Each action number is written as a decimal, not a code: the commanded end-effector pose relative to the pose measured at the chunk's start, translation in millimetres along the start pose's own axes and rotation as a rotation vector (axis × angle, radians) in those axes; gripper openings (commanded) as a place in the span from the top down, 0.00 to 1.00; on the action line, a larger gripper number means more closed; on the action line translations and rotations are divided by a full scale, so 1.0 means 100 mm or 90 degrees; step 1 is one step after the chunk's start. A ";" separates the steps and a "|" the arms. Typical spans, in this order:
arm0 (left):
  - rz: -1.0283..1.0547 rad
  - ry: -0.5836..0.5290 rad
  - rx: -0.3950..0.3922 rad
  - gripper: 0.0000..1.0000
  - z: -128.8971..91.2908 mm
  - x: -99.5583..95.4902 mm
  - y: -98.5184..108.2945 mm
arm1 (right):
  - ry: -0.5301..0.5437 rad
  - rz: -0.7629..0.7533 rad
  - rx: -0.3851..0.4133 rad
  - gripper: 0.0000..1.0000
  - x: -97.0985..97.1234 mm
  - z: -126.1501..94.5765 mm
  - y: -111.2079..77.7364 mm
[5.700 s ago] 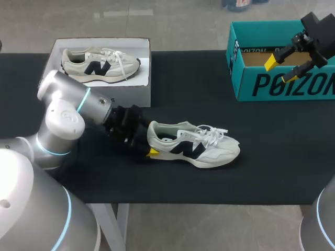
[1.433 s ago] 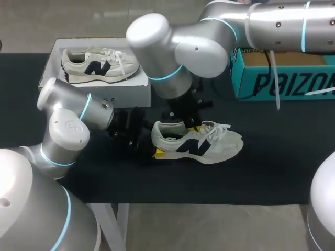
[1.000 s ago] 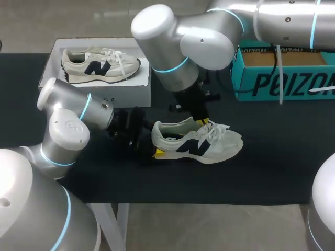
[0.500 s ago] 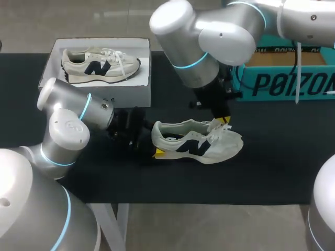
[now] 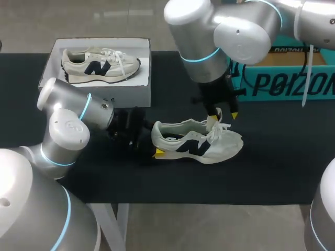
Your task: Take the shoe out of the shoebox, open the shoe tongue, remove and reinsert the insole, then place the shoe into the shoebox
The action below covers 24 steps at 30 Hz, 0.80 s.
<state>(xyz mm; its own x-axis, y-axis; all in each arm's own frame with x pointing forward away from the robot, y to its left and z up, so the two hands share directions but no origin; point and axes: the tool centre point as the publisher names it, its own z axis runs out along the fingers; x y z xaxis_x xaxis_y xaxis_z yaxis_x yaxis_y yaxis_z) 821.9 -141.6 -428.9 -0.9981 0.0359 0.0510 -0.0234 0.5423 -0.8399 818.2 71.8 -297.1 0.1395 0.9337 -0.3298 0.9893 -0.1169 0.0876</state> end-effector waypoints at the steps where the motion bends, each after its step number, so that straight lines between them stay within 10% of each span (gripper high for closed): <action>1: 0.000 -0.001 -0.001 1.00 0.01 0.00 0.00 | 0.008 -0.008 -0.002 0.00 0.08 0.00 -0.01; 6: 0.000 -0.001 -0.001 1.00 0.01 0.00 0.00 | 0.017 -0.017 0.010 0.00 0.19 0.07 -0.06; 9: 0.000 -0.001 -0.001 1.00 0.01 0.00 0.00 | 0.025 -0.025 0.021 0.94 0.20 0.12 -0.07; 10: 0.000 -0.001 -0.001 1.00 0.01 0.00 0.00 | 0.026 -0.027 0.024 1.00 0.20 0.12 -0.08; 24: 0.000 -0.001 -0.001 1.00 0.01 0.00 0.00 | 0.053 0.047 0.067 1.00 -0.23 0.27 -0.16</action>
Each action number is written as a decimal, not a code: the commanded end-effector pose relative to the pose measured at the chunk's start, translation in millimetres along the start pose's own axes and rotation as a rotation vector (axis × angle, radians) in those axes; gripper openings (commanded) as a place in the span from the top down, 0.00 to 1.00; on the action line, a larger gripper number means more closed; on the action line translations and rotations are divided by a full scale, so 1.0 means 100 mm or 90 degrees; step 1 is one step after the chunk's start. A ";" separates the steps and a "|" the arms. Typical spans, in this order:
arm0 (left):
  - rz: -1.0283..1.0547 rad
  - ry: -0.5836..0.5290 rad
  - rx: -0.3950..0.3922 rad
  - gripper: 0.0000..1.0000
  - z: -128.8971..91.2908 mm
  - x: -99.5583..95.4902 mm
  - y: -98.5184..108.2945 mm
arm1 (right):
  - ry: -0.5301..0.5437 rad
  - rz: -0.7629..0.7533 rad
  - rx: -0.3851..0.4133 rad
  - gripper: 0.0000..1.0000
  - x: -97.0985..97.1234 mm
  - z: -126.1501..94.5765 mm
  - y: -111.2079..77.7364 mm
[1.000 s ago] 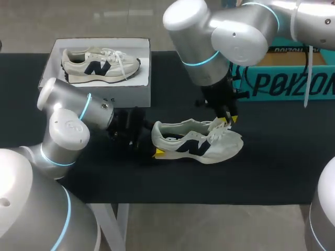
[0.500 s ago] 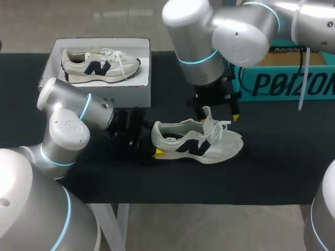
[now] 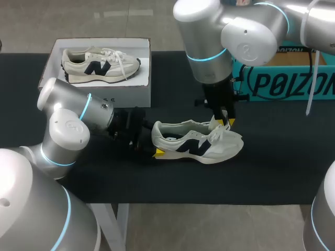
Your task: Take the shoe out of the shoebox, open the shoe tongue, remove and reinsert the insole, then place the shoe into the shoebox
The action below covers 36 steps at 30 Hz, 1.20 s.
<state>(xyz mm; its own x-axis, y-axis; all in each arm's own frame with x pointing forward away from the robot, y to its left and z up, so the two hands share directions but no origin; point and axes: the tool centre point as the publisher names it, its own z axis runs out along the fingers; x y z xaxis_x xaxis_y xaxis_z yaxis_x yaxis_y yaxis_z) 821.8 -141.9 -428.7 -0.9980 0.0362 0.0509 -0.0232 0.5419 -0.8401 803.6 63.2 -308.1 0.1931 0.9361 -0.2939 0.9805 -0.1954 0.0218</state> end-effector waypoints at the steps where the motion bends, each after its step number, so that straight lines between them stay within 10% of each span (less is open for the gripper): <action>1: 0.000 -0.001 -0.001 1.00 0.01 0.00 0.01 | 0.034 0.015 0.017 1.00 -0.19 0.18 0.00; 9: 0.000 -0.001 -0.001 1.00 0.01 0.00 0.01 | 0.023 0.018 0.038 0.96 -0.20 0.34 -0.06; 12: 0.000 -0.001 -0.001 1.00 0.01 0.00 0.01 | 0.037 0.017 0.023 0.25 -0.22 0.21 -0.05; 14: 0.000 -0.001 -0.001 1.00 0.01 0.00 0.01 | 0.047 0.009 0.007 0.00 -0.22 0.08 -0.05; 20: 0.000 -0.001 -0.001 1.00 0.01 0.00 0.01 | 0.131 -0.205 0.004 0.00 -0.02 -0.40 -0.05; 25: 0.000 -0.001 -0.001 1.00 0.01 0.00 0.01 | 0.211 -0.641 0.056 0.00 0.21 -0.76 -0.19; 28: 0.000 -0.001 -0.001 1.00 0.01 0.00 0.01 | 0.401 -0.933 0.153 0.00 0.24 -0.96 -0.38; 36: 0.000 -0.001 -0.001 1.00 0.01 0.00 0.01 | 0.463 -0.963 0.166 0.00 0.23 -1.00 -0.40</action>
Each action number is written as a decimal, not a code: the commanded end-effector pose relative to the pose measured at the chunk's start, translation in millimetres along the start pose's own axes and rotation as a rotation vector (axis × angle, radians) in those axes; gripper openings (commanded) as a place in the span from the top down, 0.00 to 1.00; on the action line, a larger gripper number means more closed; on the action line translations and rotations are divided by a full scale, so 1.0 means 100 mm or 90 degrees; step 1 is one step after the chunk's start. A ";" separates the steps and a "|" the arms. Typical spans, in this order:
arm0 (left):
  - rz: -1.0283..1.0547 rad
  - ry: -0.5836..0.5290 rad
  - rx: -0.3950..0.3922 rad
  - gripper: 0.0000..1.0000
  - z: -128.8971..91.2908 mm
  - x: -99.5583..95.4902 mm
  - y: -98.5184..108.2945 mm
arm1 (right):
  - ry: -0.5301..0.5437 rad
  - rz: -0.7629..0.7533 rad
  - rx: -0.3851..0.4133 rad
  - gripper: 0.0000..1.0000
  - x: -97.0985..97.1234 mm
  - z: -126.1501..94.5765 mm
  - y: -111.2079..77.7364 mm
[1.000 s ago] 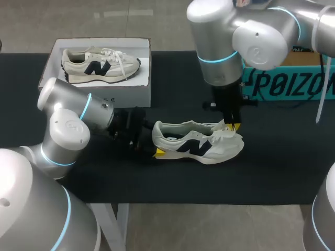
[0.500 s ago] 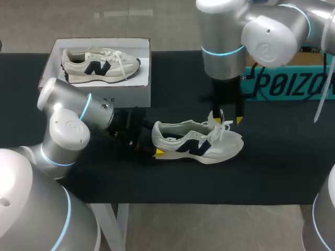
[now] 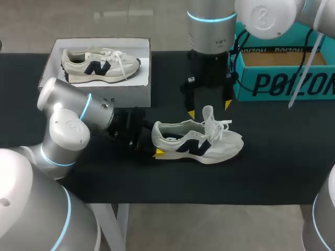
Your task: Take the shoe out of the shoebox, open the shoe tongue, remove and reinsert the insole, then place the shoe into the shoebox
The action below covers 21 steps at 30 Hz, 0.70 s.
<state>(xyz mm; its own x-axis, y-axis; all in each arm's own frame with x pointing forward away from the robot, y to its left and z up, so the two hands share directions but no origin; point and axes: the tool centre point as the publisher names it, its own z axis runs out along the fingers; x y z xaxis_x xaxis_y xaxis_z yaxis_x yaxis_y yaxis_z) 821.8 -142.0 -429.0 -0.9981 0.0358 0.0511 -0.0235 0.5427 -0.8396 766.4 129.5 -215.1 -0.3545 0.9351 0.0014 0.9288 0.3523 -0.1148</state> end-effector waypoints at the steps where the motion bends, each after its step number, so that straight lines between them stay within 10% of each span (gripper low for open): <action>1: 0.000 -0.001 0.000 1.00 0.01 0.00 0.00 | 0.315 -0.589 0.120 0.00 -0.09 0.05 0.03; 6: 0.000 -0.001 0.000 1.00 0.01 0.00 0.00 | 0.315 -0.589 0.120 0.00 -0.09 0.05 0.03; 11: 0.000 -0.001 0.000 1.00 0.01 0.00 0.00 | 0.016 -0.832 0.179 0.00 0.20 -0.15 0.28; 13: 0.000 -0.001 0.000 1.00 0.01 0.00 0.00 | -0.062 -0.929 0.184 1.00 0.24 -0.18 0.33; 21: 0.000 -0.001 0.000 1.00 0.01 0.00 0.00 | -0.171 -1.043 0.226 1.00 0.25 -0.17 0.39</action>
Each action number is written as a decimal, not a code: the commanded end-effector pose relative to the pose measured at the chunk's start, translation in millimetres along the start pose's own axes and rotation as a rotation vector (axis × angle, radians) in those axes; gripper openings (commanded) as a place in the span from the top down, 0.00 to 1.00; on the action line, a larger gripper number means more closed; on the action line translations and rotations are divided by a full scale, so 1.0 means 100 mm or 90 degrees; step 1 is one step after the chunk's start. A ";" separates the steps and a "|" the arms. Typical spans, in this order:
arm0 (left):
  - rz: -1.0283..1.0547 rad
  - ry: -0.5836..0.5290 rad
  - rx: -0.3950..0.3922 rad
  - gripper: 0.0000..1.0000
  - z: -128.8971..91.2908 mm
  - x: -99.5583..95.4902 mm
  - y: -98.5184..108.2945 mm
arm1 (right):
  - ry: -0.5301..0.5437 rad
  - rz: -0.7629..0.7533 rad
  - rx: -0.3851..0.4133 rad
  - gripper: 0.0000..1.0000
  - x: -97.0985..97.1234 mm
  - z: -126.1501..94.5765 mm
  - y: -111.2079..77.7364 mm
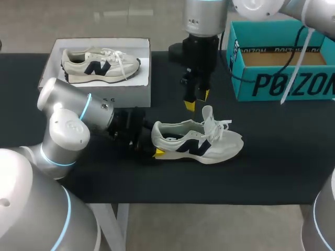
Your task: Take the shoe out of the shoebox, open the shoe tongue, remove and reinsert the insole, then place the shoe into the shoebox
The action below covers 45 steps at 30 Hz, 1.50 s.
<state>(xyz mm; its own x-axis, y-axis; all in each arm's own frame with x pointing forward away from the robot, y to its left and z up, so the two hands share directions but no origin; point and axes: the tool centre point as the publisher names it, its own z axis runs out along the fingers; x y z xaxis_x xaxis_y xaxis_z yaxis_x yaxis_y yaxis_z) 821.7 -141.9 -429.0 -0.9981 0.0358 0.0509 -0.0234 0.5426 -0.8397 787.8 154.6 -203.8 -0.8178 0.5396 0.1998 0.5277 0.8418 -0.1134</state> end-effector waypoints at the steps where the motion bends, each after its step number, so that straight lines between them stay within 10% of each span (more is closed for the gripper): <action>1: 0.000 -0.001 0.000 1.00 0.01 0.00 0.00 | -0.167 -0.623 0.279 1.00 0.01 -0.03 0.14; 15: 0.000 -0.001 0.000 1.00 0.01 0.00 0.00 | -0.167 -0.623 0.279 1.00 0.01 -0.03 0.14; 28: 0.000 -0.001 0.000 1.00 0.01 0.00 0.00 | -0.199 -0.524 -0.037 1.00 -0.15 0.50 0.36; 34: 0.000 -0.001 0.000 1.00 0.01 0.00 0.00 | -0.135 -0.416 0.042 1.00 -0.21 0.70 0.47; 45: 0.000 -0.001 0.000 1.00 0.01 0.00 0.00 | -0.135 -0.416 0.042 1.00 -0.21 0.70 0.47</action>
<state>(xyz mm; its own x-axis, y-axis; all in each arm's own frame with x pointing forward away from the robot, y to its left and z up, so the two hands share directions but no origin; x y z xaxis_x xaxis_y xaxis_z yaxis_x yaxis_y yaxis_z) 821.7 -141.9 -429.1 -0.9981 0.0357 0.0510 -0.0235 0.5426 -0.8397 810.8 178.9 -281.2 -0.9945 -0.0943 0.0463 -0.0979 0.9917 -0.0838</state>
